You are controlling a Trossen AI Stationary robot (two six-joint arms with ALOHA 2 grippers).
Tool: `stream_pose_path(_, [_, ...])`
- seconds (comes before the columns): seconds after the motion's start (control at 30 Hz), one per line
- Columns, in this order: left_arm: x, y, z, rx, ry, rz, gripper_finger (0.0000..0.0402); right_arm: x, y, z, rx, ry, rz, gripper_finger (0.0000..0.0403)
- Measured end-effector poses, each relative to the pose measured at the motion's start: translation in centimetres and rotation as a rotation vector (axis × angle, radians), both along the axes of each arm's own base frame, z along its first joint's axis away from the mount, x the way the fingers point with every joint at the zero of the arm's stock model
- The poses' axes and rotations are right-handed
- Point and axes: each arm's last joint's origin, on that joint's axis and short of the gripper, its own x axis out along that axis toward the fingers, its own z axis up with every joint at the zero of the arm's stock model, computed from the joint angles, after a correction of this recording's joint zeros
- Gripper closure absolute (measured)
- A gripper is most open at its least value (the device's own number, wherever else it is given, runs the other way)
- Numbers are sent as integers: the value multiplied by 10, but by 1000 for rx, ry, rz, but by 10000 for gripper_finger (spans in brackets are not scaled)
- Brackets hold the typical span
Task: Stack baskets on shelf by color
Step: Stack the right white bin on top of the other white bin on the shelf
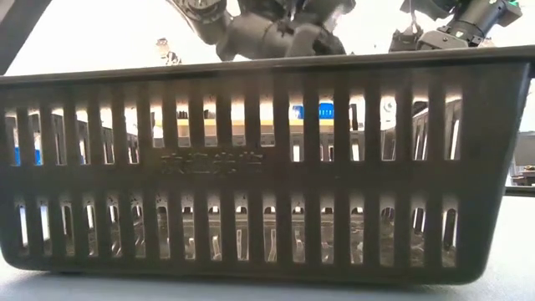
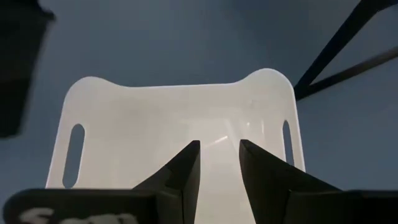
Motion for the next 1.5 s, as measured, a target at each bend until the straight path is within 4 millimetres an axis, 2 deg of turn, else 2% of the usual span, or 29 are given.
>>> stream_pose_path(0.13, [0, 5, -10, 21, 50, 33, 184, 0, 0, 0, 18, -5, -22, 298])
stream_pose_path(0.23, [-1, 10, -11, 24, 72, 46, 195, 1, 1, 0, 23, -15, -25, 298])
stream_pose_path(0.5, [-8, 24, -21, 75, 183, 22, 293, 6, 5, 4, 17, -74, 3, 298])
stream_pose_path(0.77, [-10, 24, -23, 114, 200, -11, 386, 7, 5, 5, 12, -87, 10, 298])
stream_pose_path(0.9, [-18, 23, -16, 188, 237, -87, 388, 7, 5, 5, 18, -87, 21, 298])
stream_pose_path(1.03, [-34, 19, 3, 219, 270, -198, 392, 5, 9, 8, 66, -113, 136, 298])
stream_pose_path(1.1, [-45, 17, 20, 198, 275, -276, 395, 5, 15, 13, 119, -166, 275, 298])
stream_pose_path(1.2, [-64, 13, 47, 140, 256, -415, 389, 4, 25, 30, 118, -340, 492, 298])
stream_pose_path(1.37, [-99, 8, 98, 64, 125, -620, 394, -2, 39, 66, -152, -674, 734, 298])
stream_pose_path(1.5, [-126, 4, 130, -50, 82, -711, 394, -13, 52, 85, -318, -887, 973, 298])
